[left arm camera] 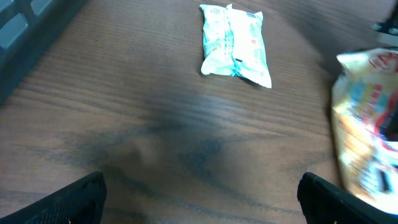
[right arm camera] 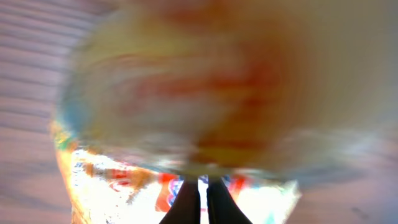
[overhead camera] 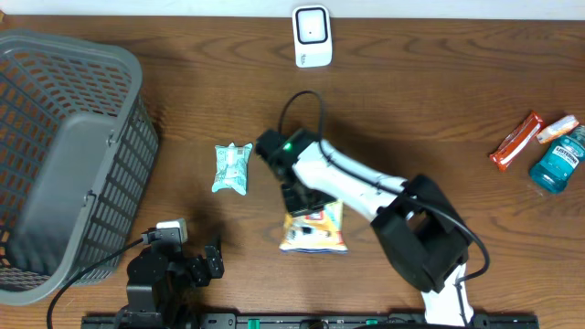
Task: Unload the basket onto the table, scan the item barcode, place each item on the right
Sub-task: 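Lift the cracker bag and rotate it above the table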
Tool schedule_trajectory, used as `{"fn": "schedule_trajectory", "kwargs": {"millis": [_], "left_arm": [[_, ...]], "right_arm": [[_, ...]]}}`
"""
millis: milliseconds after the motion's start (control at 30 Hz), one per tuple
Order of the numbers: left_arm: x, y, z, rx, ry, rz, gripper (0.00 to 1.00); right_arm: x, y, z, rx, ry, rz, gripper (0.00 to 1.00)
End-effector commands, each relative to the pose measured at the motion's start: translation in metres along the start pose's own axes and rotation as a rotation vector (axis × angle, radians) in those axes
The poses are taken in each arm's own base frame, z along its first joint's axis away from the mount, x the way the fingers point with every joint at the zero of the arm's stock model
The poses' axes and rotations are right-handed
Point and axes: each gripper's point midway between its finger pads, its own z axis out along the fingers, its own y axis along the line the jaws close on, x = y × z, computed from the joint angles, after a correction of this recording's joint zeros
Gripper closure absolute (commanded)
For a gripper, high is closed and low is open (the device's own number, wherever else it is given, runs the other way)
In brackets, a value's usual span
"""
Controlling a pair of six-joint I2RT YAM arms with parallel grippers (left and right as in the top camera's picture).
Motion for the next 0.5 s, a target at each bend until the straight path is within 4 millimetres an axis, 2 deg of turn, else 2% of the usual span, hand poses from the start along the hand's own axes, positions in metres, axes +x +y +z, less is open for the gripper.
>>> {"fn": "schedule_trajectory", "kwargs": {"millis": [0,100,233,267,333,433,467], "left_arm": [[0.017,0.003,0.004,-0.006,0.064,-0.013,0.02],[0.017,0.003,0.004,-0.006,0.064,-0.013,0.02],[0.017,0.003,0.004,-0.006,0.064,-0.013,0.02],[0.017,0.003,0.004,-0.006,0.064,-0.013,0.02],[0.017,0.003,0.004,-0.006,0.064,-0.013,0.02],[0.017,0.003,0.004,-0.006,0.064,-0.013,0.02],[0.017,0.003,0.004,-0.006,0.064,-0.013,0.02]], "right_arm": [[-0.025,-0.018,-0.043,-0.027,-0.079,-0.040,0.99],[-0.028,-0.022,-0.078,-0.067,-0.141,-0.023,0.97],[-0.023,-0.020,-0.102,-0.099,-0.199,-0.024,0.68],[-0.021,-0.016,-0.103,-0.100,-0.204,-0.036,0.56],[-0.018,-0.009,-0.101,-0.088,-0.211,-0.060,0.40],[-0.015,0.002,-0.087,-0.050,-0.222,-0.073,0.22],[-0.013,0.006,-0.080,-0.041,-0.224,-0.062,0.19]]}}
